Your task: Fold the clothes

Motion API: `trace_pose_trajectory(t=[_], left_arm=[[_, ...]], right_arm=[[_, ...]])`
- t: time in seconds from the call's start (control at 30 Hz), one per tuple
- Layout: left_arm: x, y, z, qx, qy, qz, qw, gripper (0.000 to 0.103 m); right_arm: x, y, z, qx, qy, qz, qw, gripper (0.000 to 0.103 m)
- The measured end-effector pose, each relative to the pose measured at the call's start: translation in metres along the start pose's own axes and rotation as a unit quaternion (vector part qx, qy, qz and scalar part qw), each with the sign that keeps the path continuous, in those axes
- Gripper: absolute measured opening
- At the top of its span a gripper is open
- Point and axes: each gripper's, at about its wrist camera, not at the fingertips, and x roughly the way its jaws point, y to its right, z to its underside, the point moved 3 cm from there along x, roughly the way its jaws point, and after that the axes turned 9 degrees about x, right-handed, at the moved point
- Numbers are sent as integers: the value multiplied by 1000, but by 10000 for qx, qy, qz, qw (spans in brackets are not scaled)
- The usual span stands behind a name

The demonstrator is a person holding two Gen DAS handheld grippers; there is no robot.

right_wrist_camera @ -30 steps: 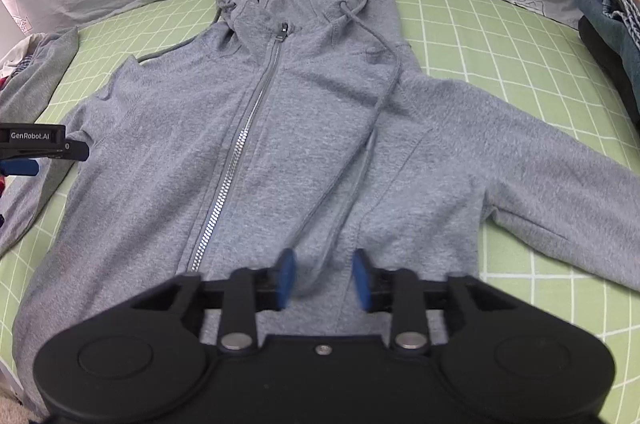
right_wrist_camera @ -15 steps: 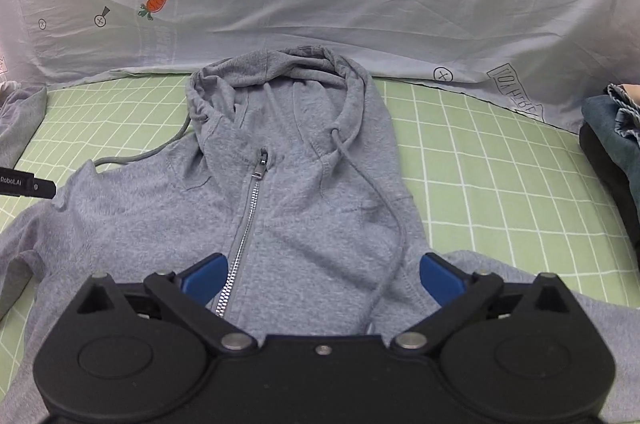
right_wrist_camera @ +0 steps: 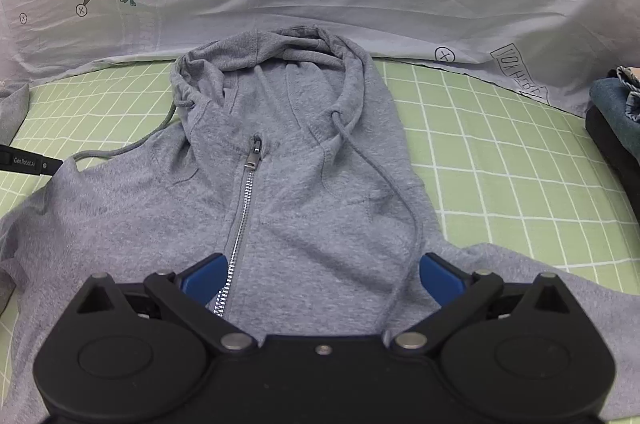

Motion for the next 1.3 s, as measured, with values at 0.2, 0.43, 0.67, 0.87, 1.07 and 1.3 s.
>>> trace_pose_trajectory(t=[0.2,0.43,0.67,0.87,1.07,1.3], left_arm=[[-78,-4,-23,-881,724,516,9921,3],[-123,68,0,-935,602,1718,9788,3],[-112,150,55,-481,-334,2174,9743,7],[-124,140,92,-577,-401,2012,9770,93],[-147,109,112,-900,-223,1484,9846,97],[-178,38,154,-1680,-109,516,9844,97]], right_arm=[[-17,19,-2,200,200,99,9996,103],[-41,40,4,421,349,91,9985,103],[-57,58,25,499,273,85,9983,103],[-70,65,52,597,143,11,9981,103],[-87,50,62,395,229,-164,9988,103],[-114,12,70,-11,358,-324,9988,103]])
